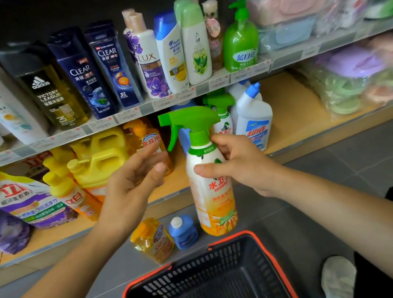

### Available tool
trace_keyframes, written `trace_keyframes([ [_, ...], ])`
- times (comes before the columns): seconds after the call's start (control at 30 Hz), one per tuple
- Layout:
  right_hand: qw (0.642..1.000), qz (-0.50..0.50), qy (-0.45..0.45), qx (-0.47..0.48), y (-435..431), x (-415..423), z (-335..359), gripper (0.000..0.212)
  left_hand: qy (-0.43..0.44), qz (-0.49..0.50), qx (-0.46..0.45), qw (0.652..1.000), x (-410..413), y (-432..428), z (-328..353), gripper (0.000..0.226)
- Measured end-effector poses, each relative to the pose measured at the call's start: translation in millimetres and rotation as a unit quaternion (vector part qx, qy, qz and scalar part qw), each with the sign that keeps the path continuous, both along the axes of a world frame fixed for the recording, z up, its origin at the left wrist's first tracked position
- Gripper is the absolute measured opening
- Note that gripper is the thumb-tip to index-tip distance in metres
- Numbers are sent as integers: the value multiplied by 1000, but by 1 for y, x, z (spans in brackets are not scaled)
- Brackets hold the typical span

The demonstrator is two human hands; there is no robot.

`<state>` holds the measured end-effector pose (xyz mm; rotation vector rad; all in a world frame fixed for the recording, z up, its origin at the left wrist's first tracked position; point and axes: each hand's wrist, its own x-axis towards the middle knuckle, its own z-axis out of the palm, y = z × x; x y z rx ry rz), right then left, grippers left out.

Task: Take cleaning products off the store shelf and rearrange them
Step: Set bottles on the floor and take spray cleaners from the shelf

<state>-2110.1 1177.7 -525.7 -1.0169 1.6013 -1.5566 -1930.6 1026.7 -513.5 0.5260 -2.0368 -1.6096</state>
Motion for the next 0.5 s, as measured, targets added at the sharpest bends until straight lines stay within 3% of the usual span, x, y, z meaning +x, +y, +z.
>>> trace_keyframes([
  [0.23,994,-74,-70,-44,-6,2,6,39,-110,-114,21,987,-3,27,-17,79],
  [0.37,987,-115,-103,-48,-9,7,11,29,-115,-81,7,990,-10,40,-19,96],
  [0.5,983,-141,-116,-18,-10,6,18,22,-91,-56,70,992,-14,38,-14,86],
])
